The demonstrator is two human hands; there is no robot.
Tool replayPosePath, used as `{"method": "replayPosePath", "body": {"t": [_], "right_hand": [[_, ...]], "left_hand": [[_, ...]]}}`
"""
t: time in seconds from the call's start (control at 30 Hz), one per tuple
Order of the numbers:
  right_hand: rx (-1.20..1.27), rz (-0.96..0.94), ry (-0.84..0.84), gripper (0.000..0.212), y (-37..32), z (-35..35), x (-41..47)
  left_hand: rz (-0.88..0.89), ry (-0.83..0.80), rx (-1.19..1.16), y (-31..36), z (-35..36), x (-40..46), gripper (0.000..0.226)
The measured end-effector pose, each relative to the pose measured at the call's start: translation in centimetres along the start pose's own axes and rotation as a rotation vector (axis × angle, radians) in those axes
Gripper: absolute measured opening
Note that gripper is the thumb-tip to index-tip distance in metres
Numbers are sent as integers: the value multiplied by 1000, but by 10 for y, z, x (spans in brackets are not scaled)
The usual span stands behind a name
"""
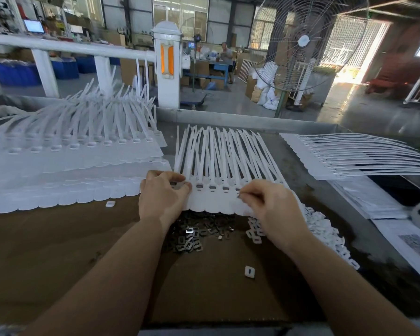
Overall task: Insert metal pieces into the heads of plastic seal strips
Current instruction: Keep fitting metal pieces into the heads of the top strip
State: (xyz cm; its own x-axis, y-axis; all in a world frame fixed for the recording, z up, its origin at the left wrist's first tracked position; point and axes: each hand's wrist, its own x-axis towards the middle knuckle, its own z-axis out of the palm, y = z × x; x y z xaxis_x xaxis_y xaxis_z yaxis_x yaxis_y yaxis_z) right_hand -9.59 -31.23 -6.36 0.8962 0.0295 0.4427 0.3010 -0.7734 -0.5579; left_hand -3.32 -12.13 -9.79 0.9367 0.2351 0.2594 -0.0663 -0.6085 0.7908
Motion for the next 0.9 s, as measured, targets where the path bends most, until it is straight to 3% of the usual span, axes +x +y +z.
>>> {"method": "replayPosePath", "body": {"t": [0.17, 0.3, 0.57, 0.9], "right_hand": [[-102, 179, 129, 8, 33, -28, 12], [-197, 270, 133, 8, 52, -42, 17], [-393, 255, 0, 12, 67, -49, 23], [-421, 156, -101, 14, 70, -54, 27]], "left_hand": [[-5, 5, 1, 1, 1, 2, 23], [-6, 5, -7, 0, 1, 1, 23], [-8, 1, -12, 0, 0, 0, 22], [-12, -2, -21, 0, 0, 0, 21]]}}
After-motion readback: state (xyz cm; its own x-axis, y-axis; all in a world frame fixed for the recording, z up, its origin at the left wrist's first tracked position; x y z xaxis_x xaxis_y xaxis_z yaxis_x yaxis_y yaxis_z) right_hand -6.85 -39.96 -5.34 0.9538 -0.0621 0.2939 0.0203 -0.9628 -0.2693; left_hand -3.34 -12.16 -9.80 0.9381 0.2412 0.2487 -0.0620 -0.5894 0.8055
